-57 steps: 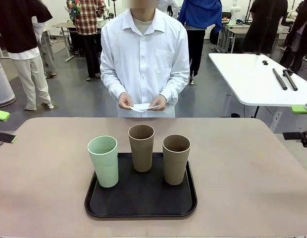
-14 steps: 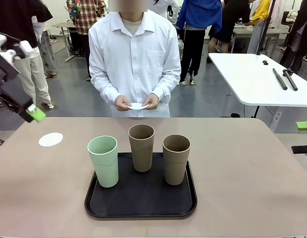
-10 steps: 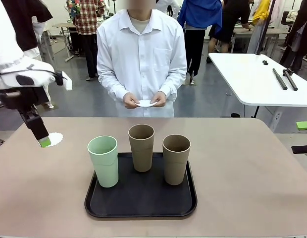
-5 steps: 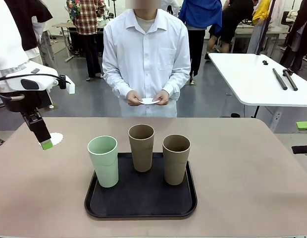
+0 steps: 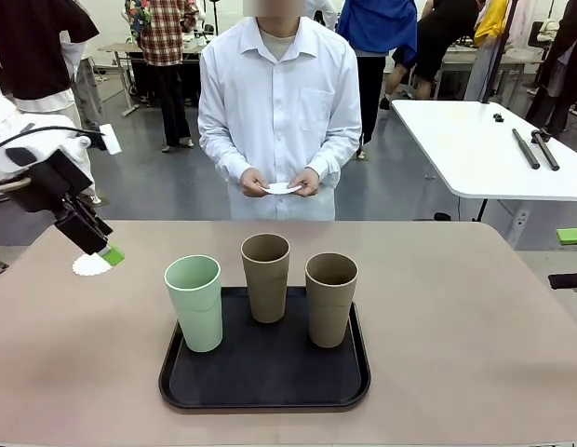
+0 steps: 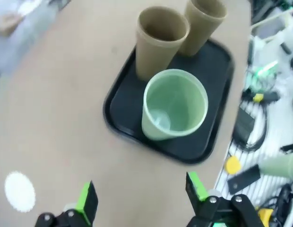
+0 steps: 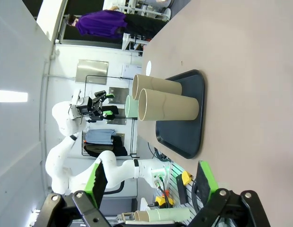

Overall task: Place coasters on the table and set cups on them.
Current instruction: Pick up one Reusable plastic cup and place it on a coaster set by the human.

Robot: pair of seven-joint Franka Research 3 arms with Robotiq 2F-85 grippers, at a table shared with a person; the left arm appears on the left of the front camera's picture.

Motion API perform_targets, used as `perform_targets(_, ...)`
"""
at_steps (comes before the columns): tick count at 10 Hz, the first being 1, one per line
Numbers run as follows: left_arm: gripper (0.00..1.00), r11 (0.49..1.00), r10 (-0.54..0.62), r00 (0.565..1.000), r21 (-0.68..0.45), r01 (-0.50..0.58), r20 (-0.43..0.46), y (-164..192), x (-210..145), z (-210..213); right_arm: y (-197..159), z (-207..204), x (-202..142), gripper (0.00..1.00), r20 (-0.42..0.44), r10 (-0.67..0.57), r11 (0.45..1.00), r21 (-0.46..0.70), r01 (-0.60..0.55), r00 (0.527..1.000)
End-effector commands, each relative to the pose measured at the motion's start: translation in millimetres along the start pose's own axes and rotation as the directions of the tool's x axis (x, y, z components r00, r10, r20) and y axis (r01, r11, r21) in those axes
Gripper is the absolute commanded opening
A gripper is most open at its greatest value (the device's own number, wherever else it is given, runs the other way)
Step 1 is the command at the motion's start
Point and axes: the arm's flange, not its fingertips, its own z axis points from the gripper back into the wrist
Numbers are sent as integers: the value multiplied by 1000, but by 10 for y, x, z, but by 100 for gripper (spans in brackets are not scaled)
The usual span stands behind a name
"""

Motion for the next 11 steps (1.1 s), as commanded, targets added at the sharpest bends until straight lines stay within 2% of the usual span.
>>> perform_targets(1, 100, 898, -157, 905, -325, 297, 395, 205, -166, -80, 1, -7, 15, 100, 1, -2, 1000, 11, 2, 1000)
perform_targets(2, 100, 865, -166, 869, -354, 355, 465, 286, -219, -158, 1, -7, 15, 100, 1, -2, 1000, 11, 2, 1000)
perform_targets(4, 100, 806, -117, 834, -439, 397, 540, 497, -327, -389, 1, -7, 15, 100, 1, -2, 1000, 11, 2, 1000)
perform_targets(6, 100, 784, -164, 752, -379, 493, 639, 620, -479, -646, 1, -7, 15, 100, 1, -2, 1000, 11, 2, 1000)
perform_targets(7, 100, 773, -169, 727, -368, 516, 665, 680, -533, -763, 1, -7, 15, 100, 1, -2, 1000, 11, 2, 1000)
perform_targets(9, 100, 806, -214, 724, -300, 510, 656, 742, -625, -944, 1, -7, 15, 100, 1, -2, 1000, 11, 2, 1000)
perform_targets(11, 100, 840, -214, 755, -278, 466, 620, 824, -722, -1015, 1, -7, 15, 100, 1, -2, 1000, 11, 2, 1000)
